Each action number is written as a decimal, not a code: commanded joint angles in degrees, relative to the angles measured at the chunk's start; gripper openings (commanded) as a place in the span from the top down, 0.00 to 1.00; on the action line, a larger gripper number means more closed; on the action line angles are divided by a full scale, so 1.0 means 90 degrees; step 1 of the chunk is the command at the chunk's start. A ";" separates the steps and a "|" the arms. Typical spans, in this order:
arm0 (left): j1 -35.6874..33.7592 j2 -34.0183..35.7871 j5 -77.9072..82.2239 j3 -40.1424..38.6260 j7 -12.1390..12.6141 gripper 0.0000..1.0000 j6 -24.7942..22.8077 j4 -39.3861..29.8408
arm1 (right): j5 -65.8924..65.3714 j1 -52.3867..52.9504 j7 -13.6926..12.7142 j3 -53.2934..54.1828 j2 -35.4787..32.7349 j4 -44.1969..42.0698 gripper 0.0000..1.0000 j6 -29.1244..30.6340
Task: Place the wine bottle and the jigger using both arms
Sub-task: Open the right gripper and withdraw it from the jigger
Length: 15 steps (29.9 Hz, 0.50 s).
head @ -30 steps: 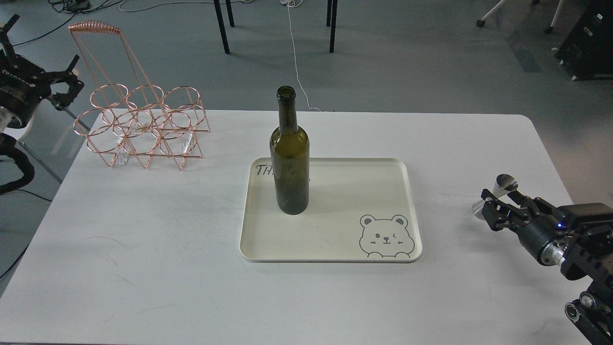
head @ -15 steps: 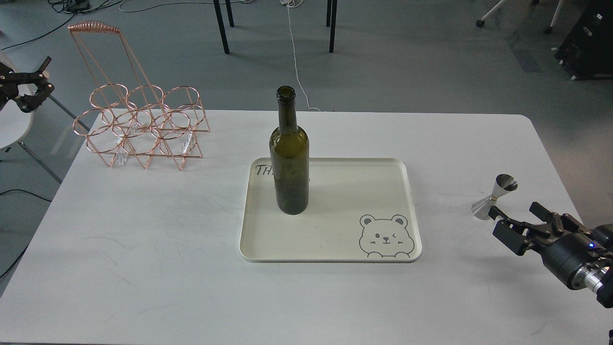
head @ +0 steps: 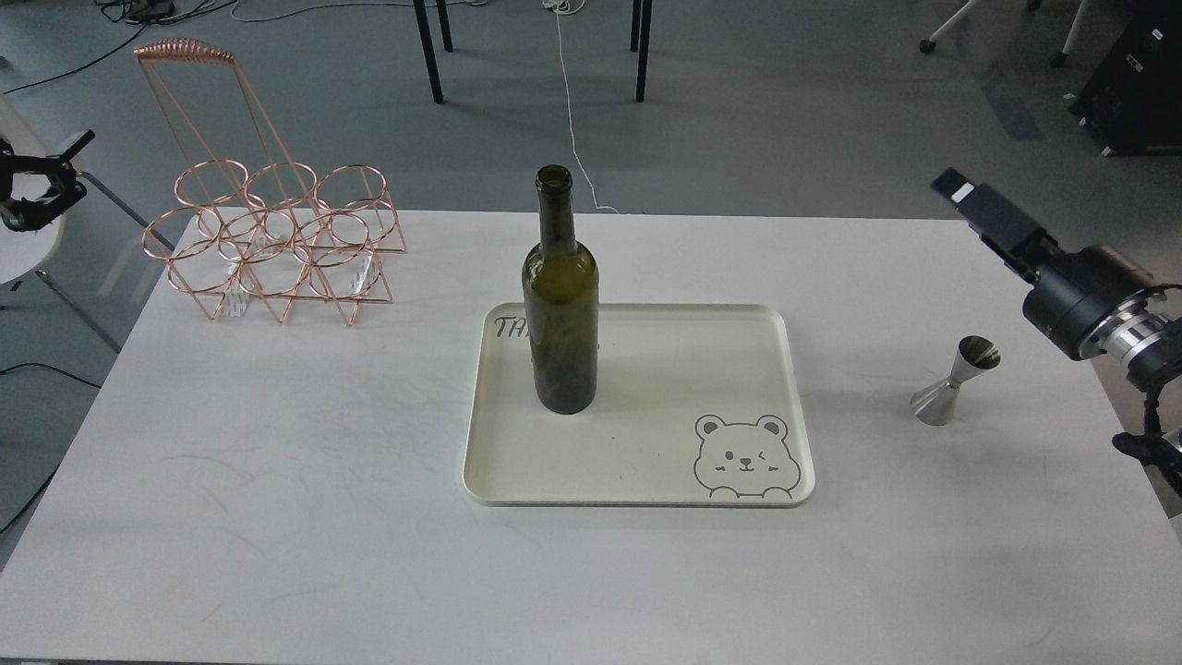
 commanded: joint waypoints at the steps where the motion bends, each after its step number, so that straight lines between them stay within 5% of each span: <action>1: -0.0078 0.0098 0.1198 -0.0094 -0.0008 0.02 0.0000 -0.0672 | 0.1399 0.0727 -0.0017 -0.0177 0.0270 -0.0806 0.01 0.0004; 11: -0.0810 0.0000 0.4733 -0.0114 -0.0008 0.02 0.0000 -0.2420 | 0.4546 0.1811 0.0051 -0.0128 0.0857 -0.3150 0.00 0.0131; 15: -0.0830 -0.0165 0.5837 -0.0114 -0.0018 0.02 0.0083 -0.3123 | 0.5707 0.1978 0.0042 -0.0099 0.0906 -0.4077 0.00 0.0988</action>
